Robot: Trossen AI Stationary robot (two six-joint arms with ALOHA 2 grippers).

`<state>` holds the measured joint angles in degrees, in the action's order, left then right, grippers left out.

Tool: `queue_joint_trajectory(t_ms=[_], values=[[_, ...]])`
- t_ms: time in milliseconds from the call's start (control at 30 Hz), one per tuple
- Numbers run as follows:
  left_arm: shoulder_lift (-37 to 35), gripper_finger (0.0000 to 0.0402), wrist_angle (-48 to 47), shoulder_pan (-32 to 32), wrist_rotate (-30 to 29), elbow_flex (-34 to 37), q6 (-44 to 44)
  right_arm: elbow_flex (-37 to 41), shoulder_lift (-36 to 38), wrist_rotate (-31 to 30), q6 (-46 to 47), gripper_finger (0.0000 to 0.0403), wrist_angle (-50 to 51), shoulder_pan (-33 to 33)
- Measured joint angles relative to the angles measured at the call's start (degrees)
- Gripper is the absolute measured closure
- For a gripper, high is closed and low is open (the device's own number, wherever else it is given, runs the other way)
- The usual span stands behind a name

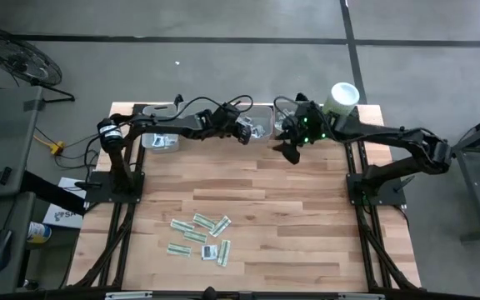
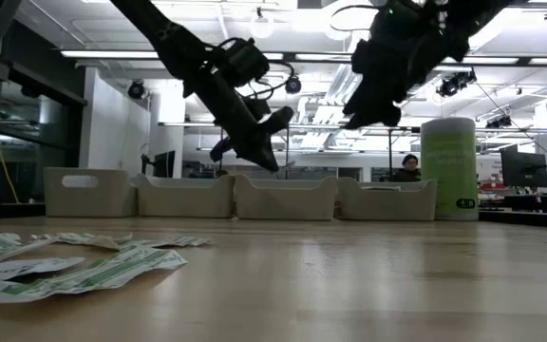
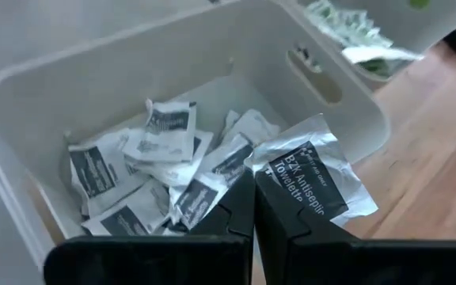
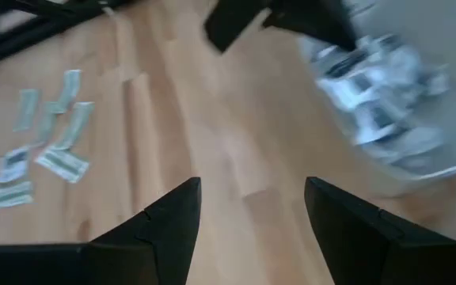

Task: Pick & Place First Aid Supplies
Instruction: Put the gray towelette pack into the middle right gray bin

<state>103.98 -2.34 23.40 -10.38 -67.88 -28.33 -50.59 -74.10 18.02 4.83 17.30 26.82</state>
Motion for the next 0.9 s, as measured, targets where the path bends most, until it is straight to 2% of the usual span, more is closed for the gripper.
queue_joint_trajectory(t_ms=[233, 367, 500, 700, 900], values=[[1.8, 0.0401, 1.9, 0.1, 0.8, 0.0, -2.1, 12.6, 1.3, 2.7, 9.3, 0.0183, -18.3, -4.9], [3.2, 0.0401, 3.2, 1.3, 2.1, -0.4, -5.2, 18.0, 3.5, 3.5, 12.8, 0.0183, -24.0, -6.0], [5.0, 0.0401, 2.6, 2.3, 4.1, -1.9, -5.6, 22.8, 8.8, 3.3, 15.1, 0.0183, -26.1, -6.2], [7.5, 0.0401, 1.3, 2.1, 3.1, -5.2, -6.0, 30.3, 19.9, 1.3, 18.1, 0.0183, -26.5, -6.2], [10.6, 0.0401, -7.7, 2.1, -2.2, -10.5, -6.7, 35.9, 30.2, 0.4, 20.8, 0.0183, -26.5, -6.2]])
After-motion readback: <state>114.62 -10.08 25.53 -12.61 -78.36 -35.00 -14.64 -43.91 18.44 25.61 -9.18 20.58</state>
